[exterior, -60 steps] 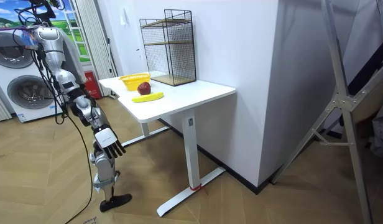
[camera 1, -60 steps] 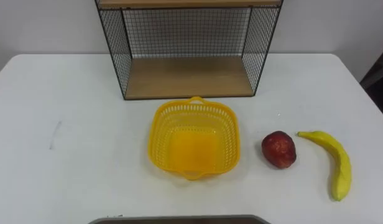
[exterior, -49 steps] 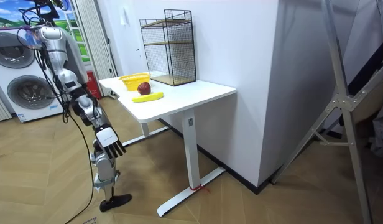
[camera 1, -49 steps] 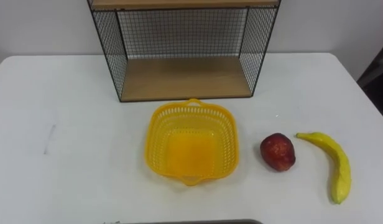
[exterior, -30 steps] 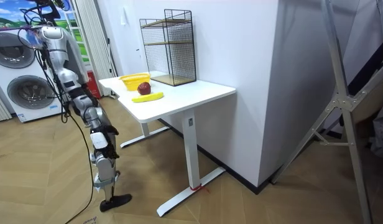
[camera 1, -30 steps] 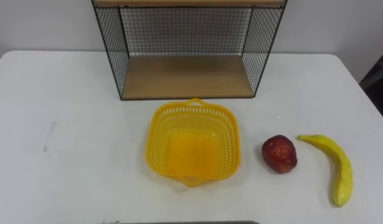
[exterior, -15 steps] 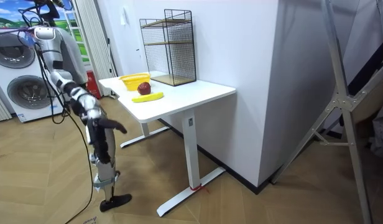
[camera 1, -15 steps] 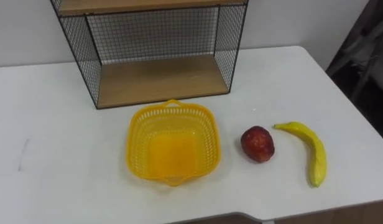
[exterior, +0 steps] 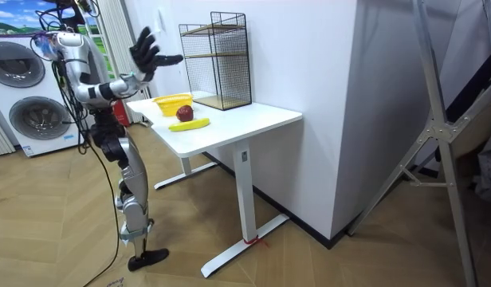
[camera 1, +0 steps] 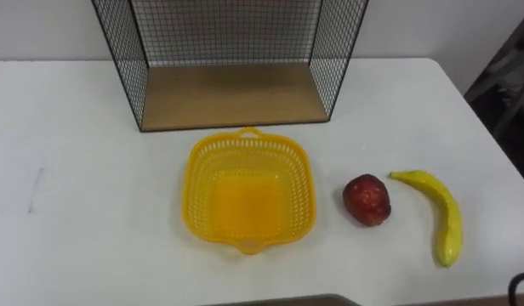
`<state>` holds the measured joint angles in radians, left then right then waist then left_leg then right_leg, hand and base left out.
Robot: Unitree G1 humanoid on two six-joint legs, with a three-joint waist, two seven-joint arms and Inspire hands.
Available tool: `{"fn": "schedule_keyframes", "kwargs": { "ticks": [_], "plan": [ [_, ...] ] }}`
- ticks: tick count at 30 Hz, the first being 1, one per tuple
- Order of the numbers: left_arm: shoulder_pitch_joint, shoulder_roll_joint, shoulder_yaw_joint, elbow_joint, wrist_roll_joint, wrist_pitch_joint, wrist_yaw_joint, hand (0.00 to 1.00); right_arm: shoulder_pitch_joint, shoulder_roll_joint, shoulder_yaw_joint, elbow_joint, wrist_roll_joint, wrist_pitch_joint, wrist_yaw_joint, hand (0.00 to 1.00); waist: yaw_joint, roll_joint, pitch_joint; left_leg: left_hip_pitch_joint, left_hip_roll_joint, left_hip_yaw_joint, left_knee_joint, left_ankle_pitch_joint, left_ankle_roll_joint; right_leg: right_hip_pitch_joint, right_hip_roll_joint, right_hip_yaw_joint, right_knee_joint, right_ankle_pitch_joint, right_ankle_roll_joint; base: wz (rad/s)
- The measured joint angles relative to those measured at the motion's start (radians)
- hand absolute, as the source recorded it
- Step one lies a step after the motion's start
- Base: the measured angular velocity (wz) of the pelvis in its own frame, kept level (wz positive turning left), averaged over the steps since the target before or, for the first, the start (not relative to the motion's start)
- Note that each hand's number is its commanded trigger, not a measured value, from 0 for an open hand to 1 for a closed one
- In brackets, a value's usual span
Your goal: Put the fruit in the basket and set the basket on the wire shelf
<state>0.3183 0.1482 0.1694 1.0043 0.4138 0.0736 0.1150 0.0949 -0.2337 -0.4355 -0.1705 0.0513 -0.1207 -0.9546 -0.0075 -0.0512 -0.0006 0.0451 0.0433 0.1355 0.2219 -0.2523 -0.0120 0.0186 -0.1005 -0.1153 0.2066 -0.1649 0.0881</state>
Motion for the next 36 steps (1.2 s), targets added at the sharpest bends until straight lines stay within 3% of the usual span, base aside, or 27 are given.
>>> {"fn": "schedule_keyframes", "kwargs": {
  "ticks": [10, 18, 23, 36],
  "plan": [
    [-0.017, 0.002, -0.051, -0.011, 0.011, -0.045, -0.025, 0.00, -0.060, -0.049, 0.188, 0.047, -0.012, -0.034, 0.308, 0.00, 0.022, 0.008, 0.0087, 0.003, 0.001, -0.002, 0.003, 0.000, 0.000, 0.008, 0.000, -0.012, -0.003, 0.000, 0.000, -0.01],
    [-0.022, 0.008, -0.054, -0.011, 0.034, -0.058, -0.081, 0.00, -0.059, -0.051, 0.298, 0.177, -0.013, -0.030, 0.563, 0.00, 0.069, -0.009, 0.0092, 0.001, 0.002, -0.020, 0.005, 0.000, -0.001, 0.018, 0.000, -0.030, -0.003, 0.000, 0.000, 0.06],
    [-0.021, 0.009, -0.056, -0.011, 0.039, -0.057, -0.089, 0.00, -0.067, -0.051, 0.329, 0.236, -0.025, -0.031, 0.638, 0.00, 0.072, -0.015, 0.0091, 0.004, 0.002, -0.038, 0.012, 0.001, -0.001, 0.033, -0.001, -0.052, -0.005, 0.000, 0.000, 0.11],
    [-0.009, 0.015, -0.075, -0.046, 0.032, -0.052, -0.088, 0.00, -0.064, -0.051, 0.383, 0.259, -0.025, -0.011, 0.718, 0.00, 0.073, -0.012, 0.0080, 0.008, 0.003, -0.035, 0.015, 0.001, -0.001, 0.037, -0.001, -0.051, -0.004, 0.001, -0.002, 0.00]
  ]
}}
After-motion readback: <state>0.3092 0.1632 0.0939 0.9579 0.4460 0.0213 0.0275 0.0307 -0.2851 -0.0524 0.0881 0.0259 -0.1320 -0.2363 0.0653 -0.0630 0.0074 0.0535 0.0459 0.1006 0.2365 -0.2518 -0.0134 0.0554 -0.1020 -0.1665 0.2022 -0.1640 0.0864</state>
